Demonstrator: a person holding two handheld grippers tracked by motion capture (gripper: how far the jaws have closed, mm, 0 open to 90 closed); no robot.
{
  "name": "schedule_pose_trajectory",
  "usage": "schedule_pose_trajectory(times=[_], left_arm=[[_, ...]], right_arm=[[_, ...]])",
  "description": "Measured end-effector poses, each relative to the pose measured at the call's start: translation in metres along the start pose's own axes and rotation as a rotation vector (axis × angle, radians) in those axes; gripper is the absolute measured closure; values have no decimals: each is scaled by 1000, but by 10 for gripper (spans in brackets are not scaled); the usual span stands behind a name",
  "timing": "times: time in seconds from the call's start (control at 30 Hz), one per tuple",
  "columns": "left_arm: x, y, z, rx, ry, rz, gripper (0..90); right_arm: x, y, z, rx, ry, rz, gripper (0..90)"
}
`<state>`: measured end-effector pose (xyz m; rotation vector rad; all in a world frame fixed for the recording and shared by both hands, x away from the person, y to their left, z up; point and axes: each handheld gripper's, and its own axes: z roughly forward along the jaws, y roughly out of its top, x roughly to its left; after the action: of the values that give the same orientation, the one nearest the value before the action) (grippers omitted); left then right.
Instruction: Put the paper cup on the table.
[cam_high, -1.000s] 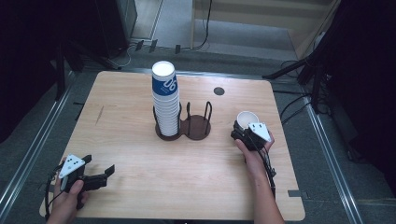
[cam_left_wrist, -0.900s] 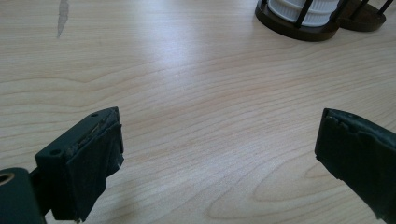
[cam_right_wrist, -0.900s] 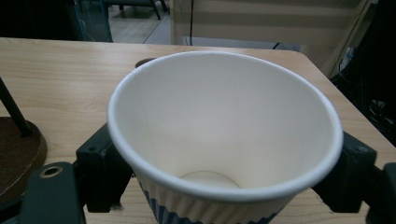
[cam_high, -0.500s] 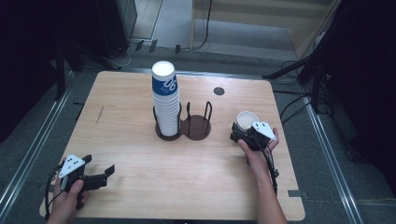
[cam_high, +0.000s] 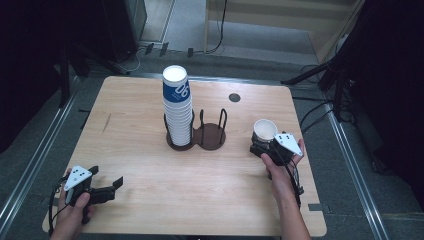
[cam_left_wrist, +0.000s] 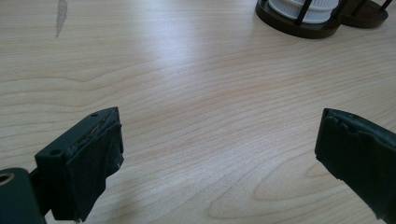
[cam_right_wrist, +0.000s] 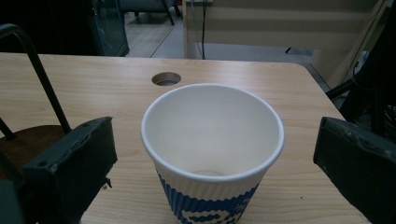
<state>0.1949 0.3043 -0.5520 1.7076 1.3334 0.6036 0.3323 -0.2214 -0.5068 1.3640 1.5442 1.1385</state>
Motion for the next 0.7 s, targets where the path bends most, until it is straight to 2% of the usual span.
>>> schedule_pose_trajectory(times=[0.2, 0.53, 0.7], left_arm=[[0, 0, 0, -1, 1, -1, 17], [-1, 0, 1, 2, 11, -1, 17], [-1, 0, 1, 2, 12, 0, 17]], right_arm=[[-3, 3, -13, -8, 22, -9, 0], [-14, 10, -34, -35, 31, 6, 0], [-18, 9, -41, -36, 33, -4, 0]])
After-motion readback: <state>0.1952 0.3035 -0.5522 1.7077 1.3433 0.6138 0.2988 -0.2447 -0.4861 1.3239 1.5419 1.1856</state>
